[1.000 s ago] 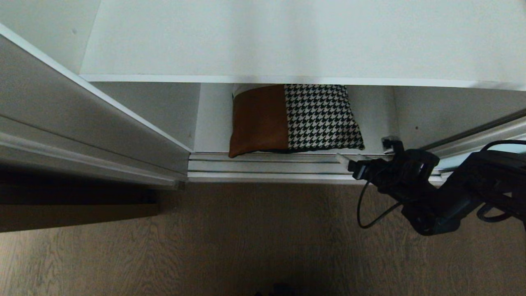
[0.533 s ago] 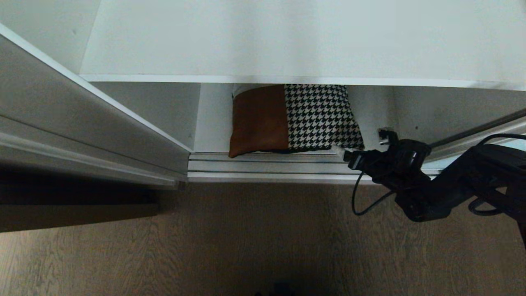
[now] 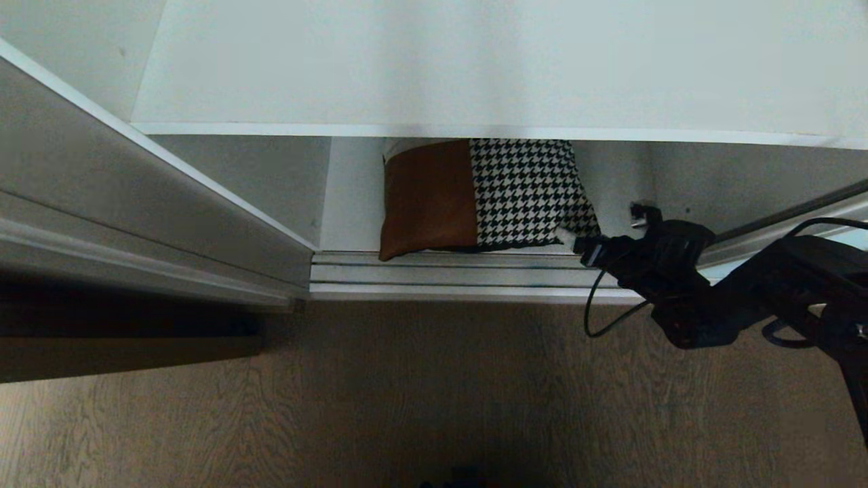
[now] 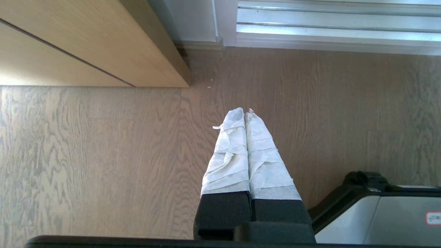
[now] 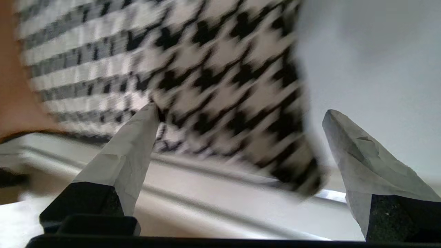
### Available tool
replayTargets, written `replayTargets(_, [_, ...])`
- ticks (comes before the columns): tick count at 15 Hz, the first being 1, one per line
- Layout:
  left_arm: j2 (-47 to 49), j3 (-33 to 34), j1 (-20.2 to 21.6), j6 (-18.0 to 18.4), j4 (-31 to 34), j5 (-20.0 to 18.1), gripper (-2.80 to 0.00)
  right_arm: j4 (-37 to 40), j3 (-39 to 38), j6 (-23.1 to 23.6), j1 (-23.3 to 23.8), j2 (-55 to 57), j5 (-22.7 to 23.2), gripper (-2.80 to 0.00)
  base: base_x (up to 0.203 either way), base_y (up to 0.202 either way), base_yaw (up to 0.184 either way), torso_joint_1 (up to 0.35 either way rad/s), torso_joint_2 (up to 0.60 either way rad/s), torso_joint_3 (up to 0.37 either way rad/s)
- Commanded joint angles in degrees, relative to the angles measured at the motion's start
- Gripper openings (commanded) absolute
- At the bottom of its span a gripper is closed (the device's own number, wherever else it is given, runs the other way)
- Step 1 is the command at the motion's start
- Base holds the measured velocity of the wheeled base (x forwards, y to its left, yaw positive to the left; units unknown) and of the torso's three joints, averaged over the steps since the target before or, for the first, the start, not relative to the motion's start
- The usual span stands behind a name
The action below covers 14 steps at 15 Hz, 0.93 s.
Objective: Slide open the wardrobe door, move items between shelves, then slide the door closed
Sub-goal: Place the pillow on the higher shelf
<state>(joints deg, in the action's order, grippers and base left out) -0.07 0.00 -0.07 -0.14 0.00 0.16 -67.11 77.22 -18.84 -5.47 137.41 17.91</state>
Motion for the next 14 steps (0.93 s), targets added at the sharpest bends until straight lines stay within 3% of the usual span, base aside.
replayTargets(1, [0.1,0.0,0.0,0.0,0.0,0.0,-2.8,-0.1,3.3,0.5,1.3,3.0,0.0,0.0,0.0,0.0,0.0,0.0,0.0,0.0])
replayTargets(7, [0.1,0.1,0.0,0.0,0.0,0.0,-2.8,6.8,11.6,0.5,1.8,4.7,-0.1,0.0,0.0,0.0,0.0,0.0,0.0,0.0])
replayTargets(11, [0.1,0.1,0.0,0.0,0.0,0.0,-2.8,7.5,12.0,-6.5,1.8,1.0,0.4,0.0,0.0,0.0,0.0,0.0,0.0,0.0])
replayTargets(14, [0.1,0.1,0.0,0.0,0.0,0.0,-2.8,10.2,13.1,-6.9,1.6,0.6,1.6,0.0,0.0,0.0,0.0,0.0,0.0,0.0])
